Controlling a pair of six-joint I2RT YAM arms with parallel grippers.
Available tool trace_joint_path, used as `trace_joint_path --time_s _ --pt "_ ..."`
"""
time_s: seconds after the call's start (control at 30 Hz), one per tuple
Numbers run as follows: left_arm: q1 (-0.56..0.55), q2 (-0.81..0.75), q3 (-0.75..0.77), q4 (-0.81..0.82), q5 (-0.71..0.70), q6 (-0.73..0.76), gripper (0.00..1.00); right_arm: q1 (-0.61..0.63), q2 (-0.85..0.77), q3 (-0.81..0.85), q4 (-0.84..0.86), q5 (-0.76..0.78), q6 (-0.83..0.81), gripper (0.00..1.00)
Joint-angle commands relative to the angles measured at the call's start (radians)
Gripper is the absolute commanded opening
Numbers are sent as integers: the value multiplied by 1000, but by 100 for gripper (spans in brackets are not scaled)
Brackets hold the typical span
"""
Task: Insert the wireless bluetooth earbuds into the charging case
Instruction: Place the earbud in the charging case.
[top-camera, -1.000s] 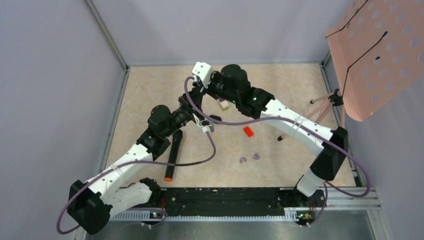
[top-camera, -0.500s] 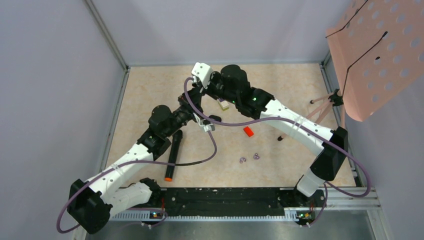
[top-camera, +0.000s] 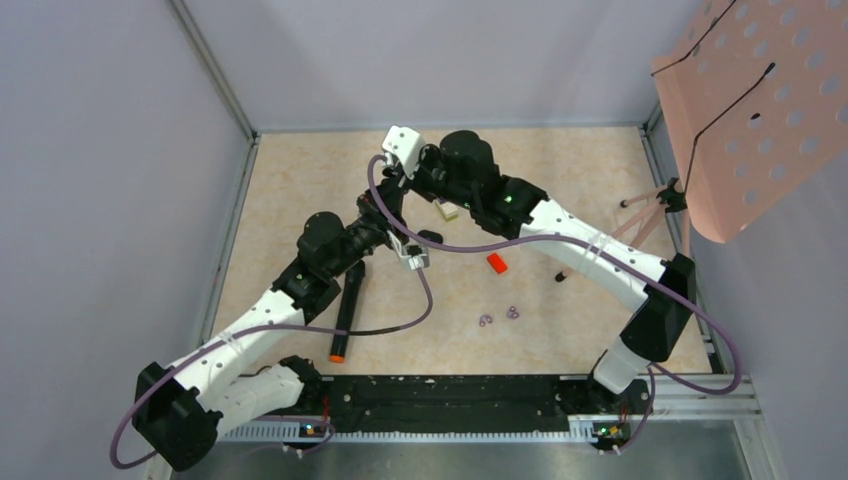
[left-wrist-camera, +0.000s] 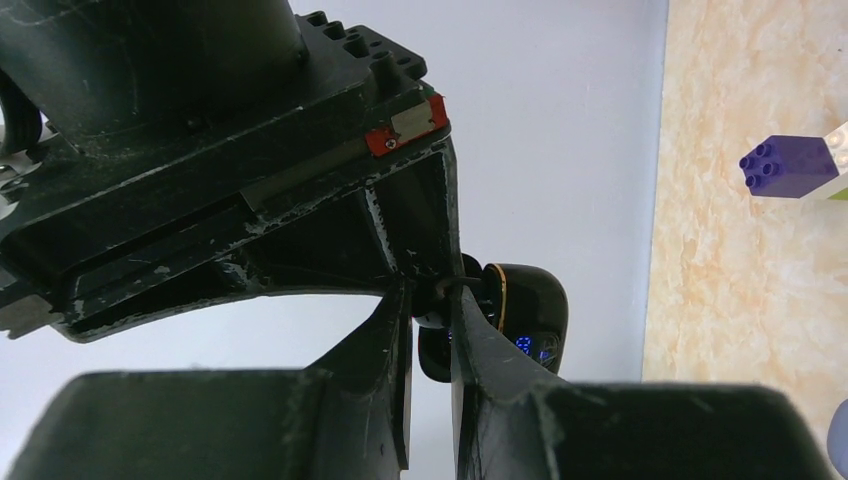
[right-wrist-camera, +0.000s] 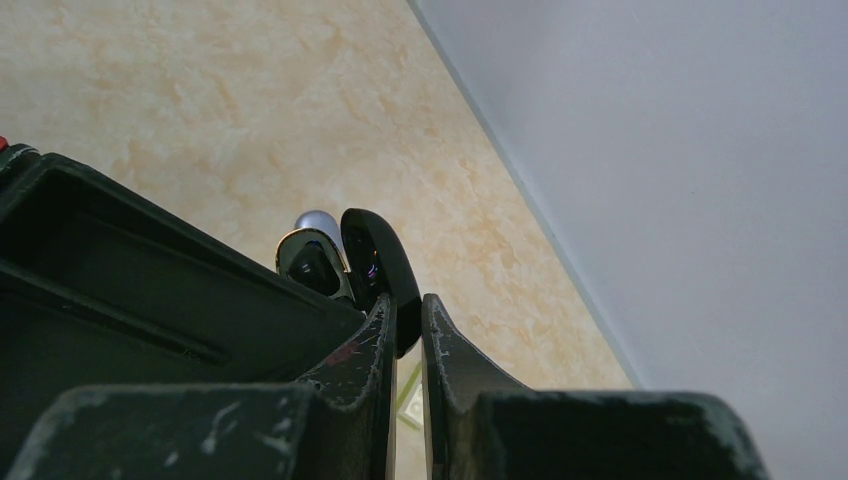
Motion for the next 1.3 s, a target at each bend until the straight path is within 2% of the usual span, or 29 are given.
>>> trace_joint_path --time_s 0.0,0.27,0.33,0.4,0.47,0.53,1.17,1.27 --pt "-6 -22 25 -42 -8 8 0 11 -47 29 59 5 10 0" --pt "-7 -19 17 -13 -42 26 0 12 -46 27 58 6 19 0" --pt "-7 -21 17 -16 -44 27 15 12 -44 27 58 3 20 0" --pt "-6 -23 20 -23 -44 25 26 12 -44 27 58 5 19 0" --pt "-6 -26 28 -31 -45 11 35 11 -44 26 57 5 19 0" --pt "-7 -27 40 -44 -46 -7 38 11 -44 26 55 5 20 0" --pt "-5 -24 84 -95 -65 -78 40 12 -40 33 52 -1 26 0" --pt "-6 -11 110 -116 -59 -94 32 11 -40 32 48 -9 26 0"
